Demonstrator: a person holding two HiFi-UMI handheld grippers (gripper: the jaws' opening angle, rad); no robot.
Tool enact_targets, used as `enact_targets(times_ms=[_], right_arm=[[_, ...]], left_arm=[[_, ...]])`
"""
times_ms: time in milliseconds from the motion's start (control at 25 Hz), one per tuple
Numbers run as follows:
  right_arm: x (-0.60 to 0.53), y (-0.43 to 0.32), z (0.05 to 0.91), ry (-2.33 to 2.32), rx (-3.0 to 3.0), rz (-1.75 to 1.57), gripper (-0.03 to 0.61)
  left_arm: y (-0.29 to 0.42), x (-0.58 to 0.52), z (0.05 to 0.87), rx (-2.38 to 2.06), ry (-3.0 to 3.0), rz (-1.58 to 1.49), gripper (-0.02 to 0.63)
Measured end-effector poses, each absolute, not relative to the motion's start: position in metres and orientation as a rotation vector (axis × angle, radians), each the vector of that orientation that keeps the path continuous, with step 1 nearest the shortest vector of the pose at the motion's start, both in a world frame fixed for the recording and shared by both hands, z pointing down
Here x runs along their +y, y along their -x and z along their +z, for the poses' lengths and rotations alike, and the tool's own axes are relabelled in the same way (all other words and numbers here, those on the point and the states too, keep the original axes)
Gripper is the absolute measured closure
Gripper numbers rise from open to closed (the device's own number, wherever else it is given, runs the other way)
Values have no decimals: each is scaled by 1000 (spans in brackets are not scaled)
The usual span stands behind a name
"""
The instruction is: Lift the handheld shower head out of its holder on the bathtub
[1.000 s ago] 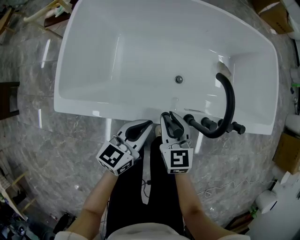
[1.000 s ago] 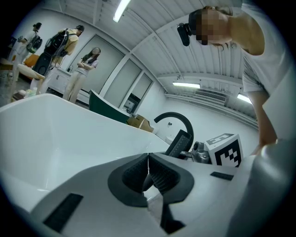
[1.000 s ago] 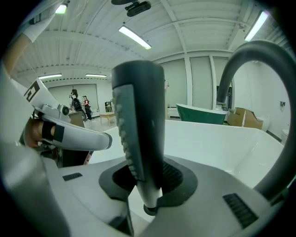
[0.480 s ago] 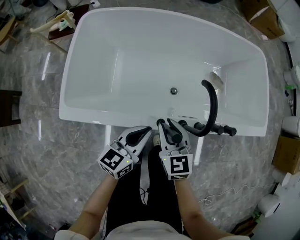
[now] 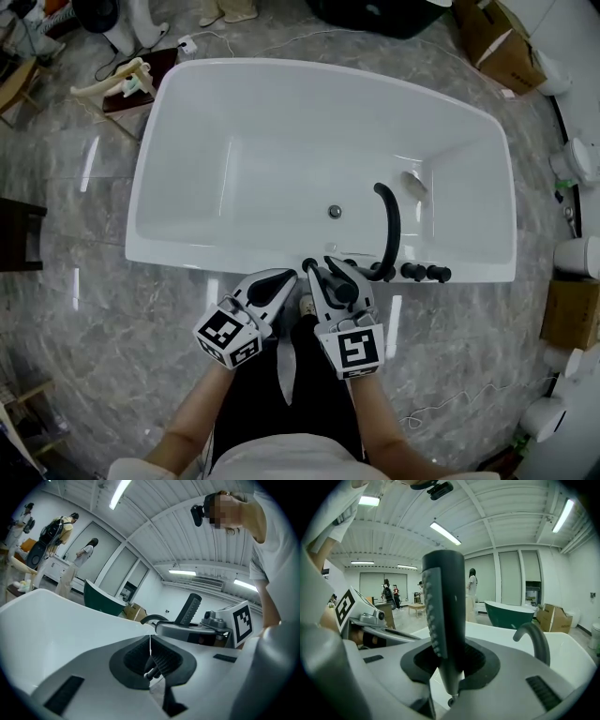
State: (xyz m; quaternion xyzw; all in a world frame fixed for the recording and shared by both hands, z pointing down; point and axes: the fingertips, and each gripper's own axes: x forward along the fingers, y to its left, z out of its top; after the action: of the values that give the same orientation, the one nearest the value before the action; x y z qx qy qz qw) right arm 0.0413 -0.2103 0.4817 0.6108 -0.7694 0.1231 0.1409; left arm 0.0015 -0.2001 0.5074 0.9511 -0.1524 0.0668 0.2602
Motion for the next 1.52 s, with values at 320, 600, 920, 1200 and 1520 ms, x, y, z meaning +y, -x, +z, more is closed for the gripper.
enact_targets(times_ms=[320,600,920,1200,1520], right_arm=[[-212,-41,430,-1772,-2282,309,469],[-213,-46,393,-1760,-2321,291,469],[-217,-45,353,-1786,-2365,270,469],[-213,-51,319,-1896,-2382,223,469],[-190,-86,284,-2096,-2293,165,469]], left_arm=[[-3,-207,463,-430,-2610,121,601],[0,-209,437,-445,-2634,116,601],[-5,-208,396,-423,-2705,101,601],[-12,-207,377,-345,-2770,90,601],[-28,-193,361,-199,-2821,102,601]])
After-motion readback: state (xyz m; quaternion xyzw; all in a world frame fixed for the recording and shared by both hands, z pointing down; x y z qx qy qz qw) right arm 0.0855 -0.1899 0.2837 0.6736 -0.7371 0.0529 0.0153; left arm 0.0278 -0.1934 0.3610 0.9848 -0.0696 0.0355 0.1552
